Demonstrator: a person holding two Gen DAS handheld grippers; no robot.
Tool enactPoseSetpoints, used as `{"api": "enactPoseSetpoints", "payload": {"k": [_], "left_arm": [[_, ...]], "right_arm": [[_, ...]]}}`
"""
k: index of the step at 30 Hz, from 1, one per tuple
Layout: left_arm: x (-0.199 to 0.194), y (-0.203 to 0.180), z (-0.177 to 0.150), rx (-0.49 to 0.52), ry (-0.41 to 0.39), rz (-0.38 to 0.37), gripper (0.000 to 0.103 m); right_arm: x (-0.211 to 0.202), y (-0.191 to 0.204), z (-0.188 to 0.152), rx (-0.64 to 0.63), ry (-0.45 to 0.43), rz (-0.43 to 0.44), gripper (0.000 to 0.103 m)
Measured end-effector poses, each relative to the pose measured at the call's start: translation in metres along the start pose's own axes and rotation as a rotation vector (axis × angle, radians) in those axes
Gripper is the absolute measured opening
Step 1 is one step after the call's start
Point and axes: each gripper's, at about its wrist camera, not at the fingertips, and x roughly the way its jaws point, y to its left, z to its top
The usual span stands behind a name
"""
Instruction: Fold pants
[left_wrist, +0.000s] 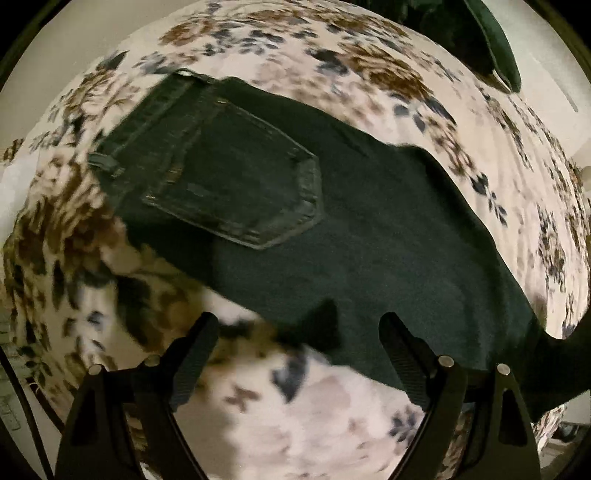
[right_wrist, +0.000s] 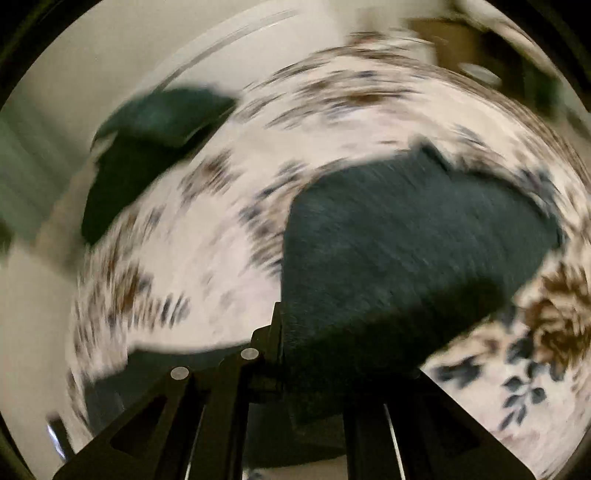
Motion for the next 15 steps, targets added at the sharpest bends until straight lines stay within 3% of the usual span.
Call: {"api": "enactPoseSetpoints", "payload": {"k": [6,8,10,12,14,15], "left_arm": [[-0.010,0.046,0.009,-0.074,-0.018,0.021,0.089],[-0.010,0.059,0.012,-0.085,-0.022,0.036,0.089],[-0.011,0.073,0.017,-0.096,-0.028,0.046,0.089],[-0.014,0.087,0.021,-0.111,-0.039,0.048,0.089],[-0.014,0.102,0.025,-0.129,-0.047,0.056,0.089],[-0.013,0.109,0.026,-0.143,-0.044,0.053,0.089]], "right_arm": [[0.065,0.143,-0.067,-0.297,0.167,0.015,0.009],[0.104,0.181,-0.102,-0.427,0.317,-0.025,0.010],[0.131,0.195,-0.131,-0.498,0.417,-0.077,0.023],[0.131,0.199,-0.138,-0.529,0.413,-0.075,0.027],[0.121,0.195,-0.134,-0.493,0.449,-0.014,0.037],[0.116,0.187,-0.129,-0.435,0.481,0.042,0.052]]}}
